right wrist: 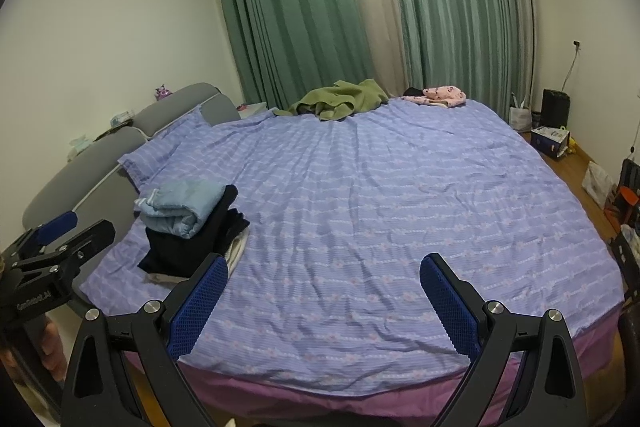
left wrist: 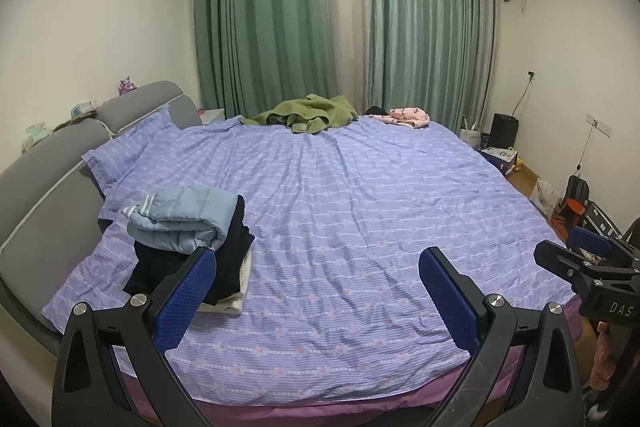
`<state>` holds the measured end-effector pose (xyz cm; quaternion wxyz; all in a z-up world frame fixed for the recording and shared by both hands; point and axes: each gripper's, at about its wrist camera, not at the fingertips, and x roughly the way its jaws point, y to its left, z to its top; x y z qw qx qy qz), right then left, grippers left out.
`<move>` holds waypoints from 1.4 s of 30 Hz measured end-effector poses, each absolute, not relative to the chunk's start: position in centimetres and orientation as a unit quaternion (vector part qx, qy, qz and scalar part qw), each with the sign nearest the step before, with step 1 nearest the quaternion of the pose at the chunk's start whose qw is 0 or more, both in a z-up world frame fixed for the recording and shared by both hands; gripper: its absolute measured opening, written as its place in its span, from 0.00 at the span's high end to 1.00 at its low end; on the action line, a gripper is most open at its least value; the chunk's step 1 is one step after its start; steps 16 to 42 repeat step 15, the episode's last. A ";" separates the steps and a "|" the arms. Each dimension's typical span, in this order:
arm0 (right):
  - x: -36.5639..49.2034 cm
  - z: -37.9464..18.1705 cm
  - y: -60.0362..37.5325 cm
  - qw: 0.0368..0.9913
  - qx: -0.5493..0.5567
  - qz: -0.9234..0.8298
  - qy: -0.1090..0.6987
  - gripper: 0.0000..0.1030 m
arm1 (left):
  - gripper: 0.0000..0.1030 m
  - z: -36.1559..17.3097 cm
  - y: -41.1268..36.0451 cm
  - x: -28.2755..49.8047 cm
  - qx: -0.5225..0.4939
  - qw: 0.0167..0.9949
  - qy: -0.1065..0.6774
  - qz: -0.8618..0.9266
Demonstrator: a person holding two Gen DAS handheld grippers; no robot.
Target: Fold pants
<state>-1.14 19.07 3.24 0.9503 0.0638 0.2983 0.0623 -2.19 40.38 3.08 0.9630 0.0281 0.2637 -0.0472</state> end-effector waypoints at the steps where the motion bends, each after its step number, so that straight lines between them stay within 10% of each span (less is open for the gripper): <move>1: -1.2 3.2 19.0 0.950 0.065 0.063 0.298 0.05 | 0.00 3.1 40.3 -2.2 0.029 0.963 0.263 -0.047; 42: -1.2 2.9 18.6 0.949 0.065 0.061 0.301 0.05 | 0.00 2.6 40.0 -2.2 0.030 0.962 0.268 -0.046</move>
